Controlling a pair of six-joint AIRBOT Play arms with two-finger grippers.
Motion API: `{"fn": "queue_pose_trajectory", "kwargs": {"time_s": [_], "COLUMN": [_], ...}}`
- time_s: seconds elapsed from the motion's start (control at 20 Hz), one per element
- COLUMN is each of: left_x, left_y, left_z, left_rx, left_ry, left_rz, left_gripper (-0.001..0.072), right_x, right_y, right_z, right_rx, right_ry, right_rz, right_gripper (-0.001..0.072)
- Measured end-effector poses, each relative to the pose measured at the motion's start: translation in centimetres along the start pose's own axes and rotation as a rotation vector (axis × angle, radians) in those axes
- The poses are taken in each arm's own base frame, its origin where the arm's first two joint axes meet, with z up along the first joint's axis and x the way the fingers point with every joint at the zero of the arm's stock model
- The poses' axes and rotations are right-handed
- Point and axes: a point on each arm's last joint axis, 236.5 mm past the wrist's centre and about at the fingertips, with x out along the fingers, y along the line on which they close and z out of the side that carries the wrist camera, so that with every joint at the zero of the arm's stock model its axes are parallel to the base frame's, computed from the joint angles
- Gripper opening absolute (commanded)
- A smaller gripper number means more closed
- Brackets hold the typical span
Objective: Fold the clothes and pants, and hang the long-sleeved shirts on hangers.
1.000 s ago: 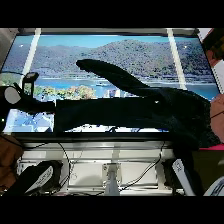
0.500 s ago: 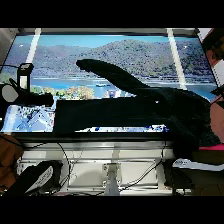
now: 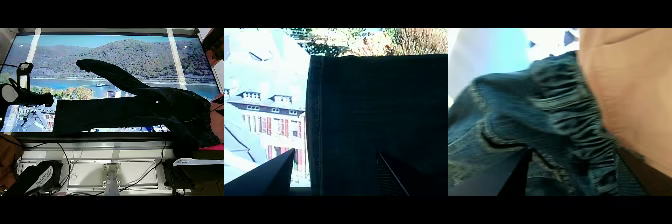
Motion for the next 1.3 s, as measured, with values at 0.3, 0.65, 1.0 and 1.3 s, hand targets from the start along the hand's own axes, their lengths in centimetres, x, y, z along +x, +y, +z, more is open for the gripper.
{"fn": "queue_pose_trajectory", "kwargs": {"time_s": [0.3,0.65,1.0,1.3], "left_x": [0.0,0.0,2.0,9.9], "left_y": [-0.1,-0.3,0.0,-2.5], "left_z": [0.0,0.4,5.2,8.8], "left_rx": [-0.001,-0.002,-0.099,-0.332], "left_ry": [-0.001,-0.018,-0.177,-0.210], "left_rz": [-0.003,-0.009,-0.008,-0.159], "left_gripper": [0.0576,0.0576,0.0576,0.0710], "right_x": [3.3,3.9,5.8,8.2], "right_y": [0.7,4.4,6.6,9.3], "right_z": [-1.1,1.1,2.1,1.5], "right_rx": [-0.045,-0.106,-0.145,-0.222], "right_ry": [0.091,-0.004,-0.055,-0.061], "right_rz": [0.071,0.234,0.243,0.205], "right_gripper": [0.0550,0.0544,0.0340,0.0025]}}
